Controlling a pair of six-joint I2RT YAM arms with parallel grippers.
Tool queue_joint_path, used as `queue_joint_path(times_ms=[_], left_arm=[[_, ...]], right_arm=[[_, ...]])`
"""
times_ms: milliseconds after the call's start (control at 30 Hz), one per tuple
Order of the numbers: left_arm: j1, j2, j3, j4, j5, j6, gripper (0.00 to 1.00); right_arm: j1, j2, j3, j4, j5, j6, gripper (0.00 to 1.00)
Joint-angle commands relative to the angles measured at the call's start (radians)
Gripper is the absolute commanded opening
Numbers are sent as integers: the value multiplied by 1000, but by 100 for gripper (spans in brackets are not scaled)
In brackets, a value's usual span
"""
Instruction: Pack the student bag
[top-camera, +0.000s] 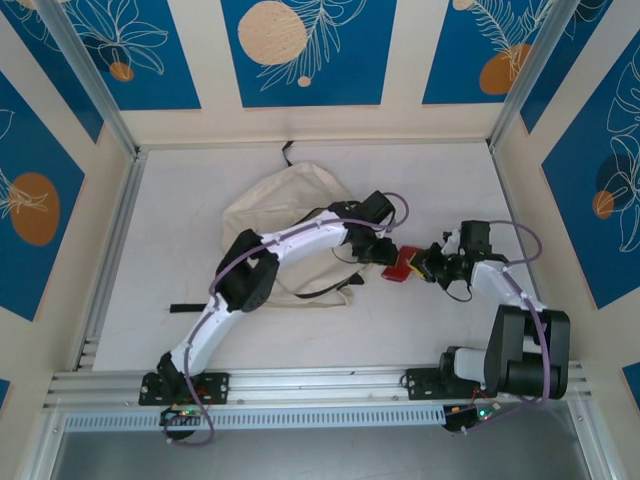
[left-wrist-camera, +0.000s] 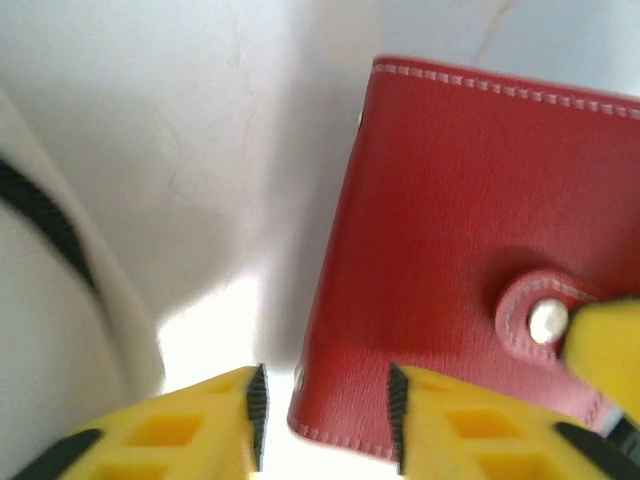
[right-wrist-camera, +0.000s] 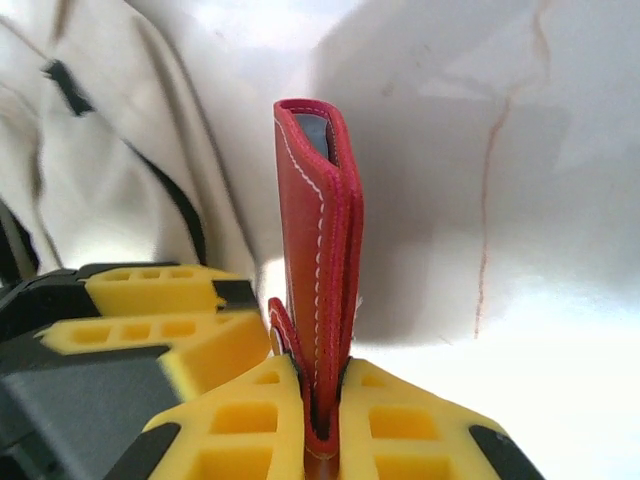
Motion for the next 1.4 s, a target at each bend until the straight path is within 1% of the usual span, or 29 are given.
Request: queue_joint_path(times_ms=[0, 133, 233, 300, 333, 400, 500, 533, 600, 667, 867, 967, 1133, 1267, 1367], left_arm=[[56, -187, -3, -67, -52, 18, 48], [103, -336, -120, -65, -127, 33, 56], [147, -444, -224, -73, -233, 54, 60], [182, -517, -308, -68, -301, 57, 64], [200, -545, -344, -65, -315, 52, 65], [249, -600, -419, -53, -319, 32, 67], [298, -667, -506, -36, -338, 11, 70], [309, -683, -525, -33, -344, 6, 71], [332, -713, -562, -32, -354, -8, 72], [347, -731, -589, -33, -360, -16, 73], [370, -753, -633, -27, -364, -21, 73], [375, -750, -640, -23, -361, -15, 73], [377, -734, -641, -26, -360, -1, 73], [380, -718, -642, -29, -364, 7, 72], [381, -703, -644, -25, -367, 8, 70]], right_arm=[[7, -84, 61, -36, -22, -31, 10], [47, -98, 112, -23, -121, -42, 10], [133, -54, 158, 19, -197, -36, 10], [218, -1, 192, 71, -227, -14, 10], [251, 30, 210, 91, -238, 0, 11], [326, 106, 241, 149, -245, 40, 10], [406, 225, 270, 283, -289, 121, 11], [429, 260, 285, 304, -294, 141, 11], [471, 341, 326, 330, -288, 171, 11], [490, 406, 360, 348, -288, 198, 11], [496, 552, 436, 456, -276, 286, 11], [494, 614, 491, 472, -220, 319, 11], [502, 713, 568, 556, -163, 416, 11], [539, 759, 632, 547, -68, 469, 11], [571, 782, 646, 558, 5, 521, 11]])
